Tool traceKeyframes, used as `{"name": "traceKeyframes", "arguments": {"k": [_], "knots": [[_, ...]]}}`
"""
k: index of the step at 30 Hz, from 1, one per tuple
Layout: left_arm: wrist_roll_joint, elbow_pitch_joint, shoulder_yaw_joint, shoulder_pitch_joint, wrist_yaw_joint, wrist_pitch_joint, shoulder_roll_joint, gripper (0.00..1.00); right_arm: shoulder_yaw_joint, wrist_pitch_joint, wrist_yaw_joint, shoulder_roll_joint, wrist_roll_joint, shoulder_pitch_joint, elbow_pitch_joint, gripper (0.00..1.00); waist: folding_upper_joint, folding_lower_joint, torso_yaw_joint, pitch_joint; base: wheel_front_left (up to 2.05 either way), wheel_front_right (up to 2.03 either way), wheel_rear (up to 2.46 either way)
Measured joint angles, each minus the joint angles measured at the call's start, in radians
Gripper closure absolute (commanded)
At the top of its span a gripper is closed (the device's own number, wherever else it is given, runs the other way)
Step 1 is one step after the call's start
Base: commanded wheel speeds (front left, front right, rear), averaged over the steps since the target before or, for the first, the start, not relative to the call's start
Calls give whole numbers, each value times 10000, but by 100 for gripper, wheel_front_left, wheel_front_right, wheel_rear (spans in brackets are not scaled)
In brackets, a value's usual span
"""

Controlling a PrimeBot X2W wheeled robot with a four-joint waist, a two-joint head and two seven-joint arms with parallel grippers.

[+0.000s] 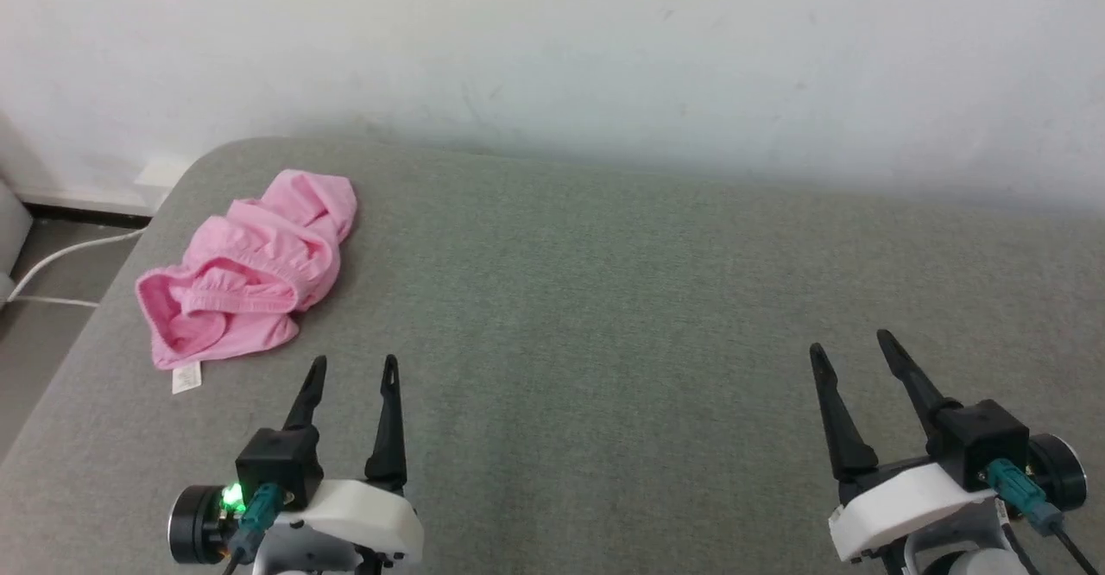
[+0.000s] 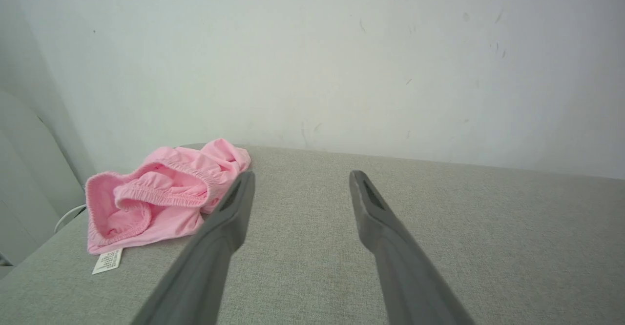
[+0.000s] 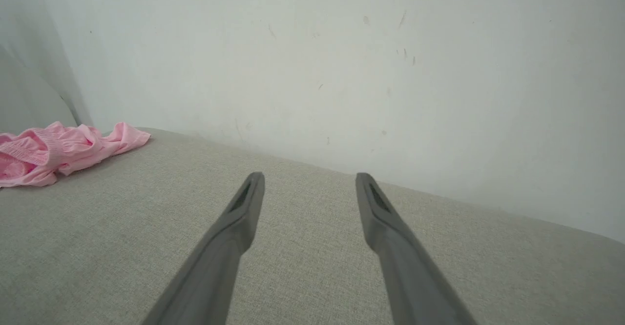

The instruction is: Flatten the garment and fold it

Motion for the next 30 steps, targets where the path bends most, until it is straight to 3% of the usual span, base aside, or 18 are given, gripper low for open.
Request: {"name": "traceKeyframes", "arguments": {"k": [30], "knots": [[-393, 67, -336, 184, 127, -619, 0, 0, 516, -650, 0, 6, 84, 62, 410, 0, 0, 0, 1952, -88, 0, 0, 0]]}}
